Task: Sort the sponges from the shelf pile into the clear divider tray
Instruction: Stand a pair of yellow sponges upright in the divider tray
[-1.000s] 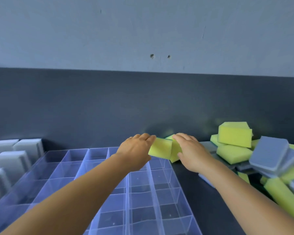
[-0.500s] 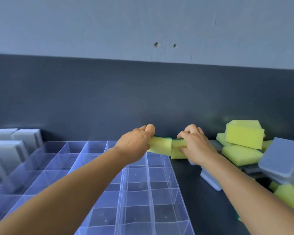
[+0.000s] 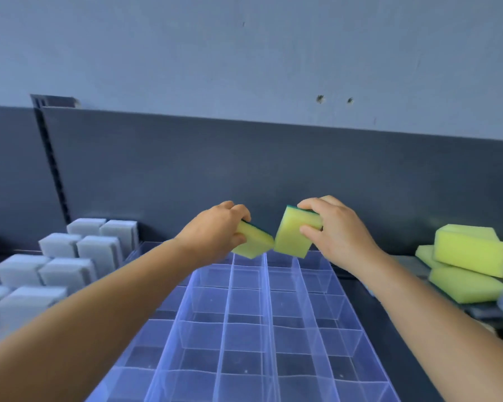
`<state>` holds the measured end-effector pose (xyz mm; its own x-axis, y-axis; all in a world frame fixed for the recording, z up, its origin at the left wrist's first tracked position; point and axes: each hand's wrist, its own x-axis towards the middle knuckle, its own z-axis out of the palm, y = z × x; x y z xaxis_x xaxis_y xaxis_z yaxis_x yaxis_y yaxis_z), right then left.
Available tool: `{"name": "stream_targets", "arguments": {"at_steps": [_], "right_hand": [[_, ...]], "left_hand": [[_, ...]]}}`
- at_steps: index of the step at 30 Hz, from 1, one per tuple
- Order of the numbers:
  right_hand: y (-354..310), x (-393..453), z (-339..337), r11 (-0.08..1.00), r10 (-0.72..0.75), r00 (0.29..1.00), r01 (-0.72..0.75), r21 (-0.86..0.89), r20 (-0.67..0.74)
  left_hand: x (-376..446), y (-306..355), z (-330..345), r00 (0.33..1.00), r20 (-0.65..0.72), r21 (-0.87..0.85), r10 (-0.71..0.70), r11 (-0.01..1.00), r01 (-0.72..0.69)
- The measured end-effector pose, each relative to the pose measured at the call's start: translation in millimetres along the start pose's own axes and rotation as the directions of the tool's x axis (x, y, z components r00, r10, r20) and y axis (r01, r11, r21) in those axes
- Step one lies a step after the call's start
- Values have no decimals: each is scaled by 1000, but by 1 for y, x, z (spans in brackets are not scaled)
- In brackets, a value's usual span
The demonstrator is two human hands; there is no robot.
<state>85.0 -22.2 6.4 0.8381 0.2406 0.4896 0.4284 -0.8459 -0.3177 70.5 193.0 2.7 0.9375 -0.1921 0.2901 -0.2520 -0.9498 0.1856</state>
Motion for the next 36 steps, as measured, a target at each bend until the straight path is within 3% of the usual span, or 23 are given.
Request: {"name": "stream_targets", "arguments": {"at_steps": [13, 24, 33, 36], "right_hand": [[-105, 35, 69, 998, -60, 997, 59, 34, 42], [-138, 57, 119, 996, -73, 992, 67, 65, 101], [-142, 61, 150, 986, -96, 981, 116, -119, 166], [-144, 62, 159, 970, -104, 975, 144, -198, 196]], "left_hand": [[-32, -114, -39, 990, 10, 99, -139, 986, 137], [-21, -161, -36, 993, 41, 116, -107, 988, 102], [-3, -169, -13, 994, 90, 239, -54, 970, 32], [0, -171, -7, 984, 171, 349, -42, 937, -21]]}}
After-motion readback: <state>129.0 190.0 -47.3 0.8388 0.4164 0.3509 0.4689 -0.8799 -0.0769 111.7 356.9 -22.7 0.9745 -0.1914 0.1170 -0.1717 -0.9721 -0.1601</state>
